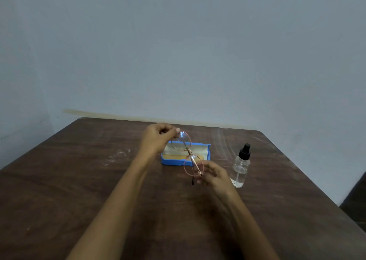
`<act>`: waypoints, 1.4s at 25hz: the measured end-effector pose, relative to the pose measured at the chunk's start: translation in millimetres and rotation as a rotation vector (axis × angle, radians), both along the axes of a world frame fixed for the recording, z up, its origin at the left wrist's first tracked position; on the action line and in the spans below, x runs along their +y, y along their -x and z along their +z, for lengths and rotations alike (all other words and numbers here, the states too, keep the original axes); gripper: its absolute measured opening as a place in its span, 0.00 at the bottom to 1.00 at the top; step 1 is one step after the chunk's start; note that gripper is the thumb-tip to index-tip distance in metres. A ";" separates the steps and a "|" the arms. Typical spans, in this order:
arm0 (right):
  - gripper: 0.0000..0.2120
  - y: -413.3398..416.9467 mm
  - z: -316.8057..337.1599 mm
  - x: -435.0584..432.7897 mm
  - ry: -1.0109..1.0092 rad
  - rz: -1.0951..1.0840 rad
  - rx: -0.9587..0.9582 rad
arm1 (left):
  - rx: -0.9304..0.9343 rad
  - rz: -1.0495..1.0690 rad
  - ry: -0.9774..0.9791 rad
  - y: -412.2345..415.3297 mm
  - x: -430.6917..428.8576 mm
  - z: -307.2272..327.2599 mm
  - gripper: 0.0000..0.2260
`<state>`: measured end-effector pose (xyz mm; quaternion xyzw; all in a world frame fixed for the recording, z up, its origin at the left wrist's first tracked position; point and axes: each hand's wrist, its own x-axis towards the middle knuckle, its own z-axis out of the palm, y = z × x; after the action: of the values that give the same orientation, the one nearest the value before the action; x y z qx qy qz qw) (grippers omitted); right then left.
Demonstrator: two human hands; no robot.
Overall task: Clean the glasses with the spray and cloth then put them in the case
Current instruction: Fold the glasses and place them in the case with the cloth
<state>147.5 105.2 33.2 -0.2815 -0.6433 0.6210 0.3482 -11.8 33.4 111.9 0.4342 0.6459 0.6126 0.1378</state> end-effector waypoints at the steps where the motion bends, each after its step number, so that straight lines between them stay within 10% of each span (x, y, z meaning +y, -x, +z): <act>1: 0.13 -3.0 -5.0 -1.7 0.088 0.047 0.015 | -0.057 0.029 -0.027 2.2 -0.9 -2.0 0.06; 8: 0.08 -5.5 -9.7 -1.3 0.362 0.167 0.239 | -0.283 0.225 -0.080 12.7 -9.5 -25.4 0.07; 21: 0.13 1.2 -1.0 1.9 -0.213 -0.118 0.090 | -0.471 0.113 0.217 26.5 -23.1 -56.4 0.08; 35: 0.10 14.2 6.3 16.1 -0.215 -0.161 0.023 | -0.562 0.237 0.234 34.4 0.0 -65.9 0.12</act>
<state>133.3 121.2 39.4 -0.2861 -0.6775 0.5218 0.4323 -46.2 33.4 45.9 0.1510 0.6947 0.6419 0.2874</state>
